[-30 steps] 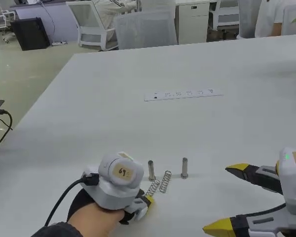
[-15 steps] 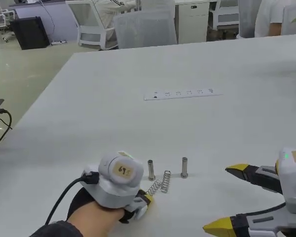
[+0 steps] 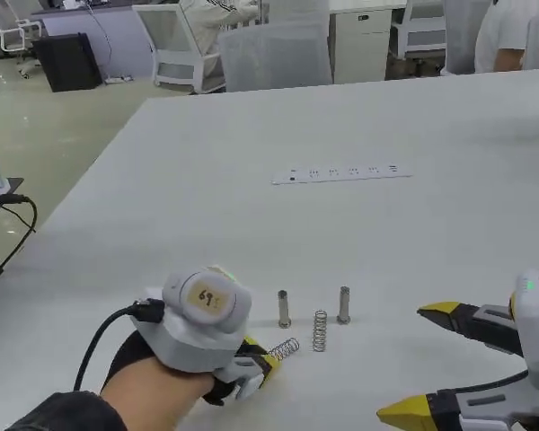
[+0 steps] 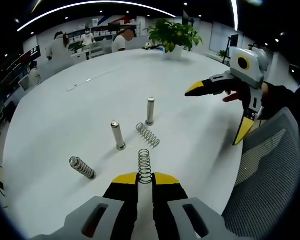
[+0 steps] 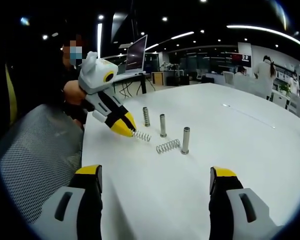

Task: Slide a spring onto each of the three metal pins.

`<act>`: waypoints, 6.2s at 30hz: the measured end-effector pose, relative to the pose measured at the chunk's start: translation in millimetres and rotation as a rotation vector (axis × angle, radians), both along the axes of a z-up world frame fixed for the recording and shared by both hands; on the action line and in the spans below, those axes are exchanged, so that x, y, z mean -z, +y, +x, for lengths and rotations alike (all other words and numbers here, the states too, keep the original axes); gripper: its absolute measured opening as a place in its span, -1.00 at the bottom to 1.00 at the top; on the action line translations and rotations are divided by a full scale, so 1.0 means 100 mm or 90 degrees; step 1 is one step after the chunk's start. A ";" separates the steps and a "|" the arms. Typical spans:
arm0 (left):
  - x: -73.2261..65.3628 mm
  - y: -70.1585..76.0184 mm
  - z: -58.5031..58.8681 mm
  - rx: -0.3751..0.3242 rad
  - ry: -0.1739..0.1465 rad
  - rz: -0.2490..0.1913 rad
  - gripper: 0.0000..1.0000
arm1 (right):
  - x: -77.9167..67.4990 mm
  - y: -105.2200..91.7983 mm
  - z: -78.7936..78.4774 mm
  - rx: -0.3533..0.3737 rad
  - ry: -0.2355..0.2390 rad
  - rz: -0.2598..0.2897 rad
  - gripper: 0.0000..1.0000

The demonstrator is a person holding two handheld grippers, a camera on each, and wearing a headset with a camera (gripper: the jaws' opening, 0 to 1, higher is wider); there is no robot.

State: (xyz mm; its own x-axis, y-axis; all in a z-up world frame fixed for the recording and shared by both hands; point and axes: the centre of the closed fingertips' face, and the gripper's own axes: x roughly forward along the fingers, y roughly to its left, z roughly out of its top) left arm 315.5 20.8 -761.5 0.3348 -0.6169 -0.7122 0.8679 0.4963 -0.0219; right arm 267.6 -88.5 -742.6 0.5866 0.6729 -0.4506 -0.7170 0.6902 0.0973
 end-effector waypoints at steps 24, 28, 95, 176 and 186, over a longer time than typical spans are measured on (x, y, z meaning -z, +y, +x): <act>-0.34 -0.27 -0.29 0.087 0.000 -0.074 -0.95 | -0.16 0.05 0.00 -0.021 -0.011 -0.006 0.55; -0.40 -0.32 -0.35 0.122 -0.005 -0.090 -0.95 | -0.15 0.06 -0.02 -0.030 -0.006 -0.010 0.44; -0.45 -0.46 -0.81 0.346 -0.036 -0.109 -0.96 | -0.41 0.57 -0.36 -0.237 -0.013 -0.048 -0.82; -0.50 -0.52 -0.85 0.345 -0.064 -0.123 -0.97 | -0.45 0.70 -0.40 -0.358 0.060 -0.174 -0.83; -0.49 -0.50 -0.84 0.341 -0.063 -0.123 -1.00 | -0.48 0.74 -0.39 -0.368 0.060 -0.185 -0.83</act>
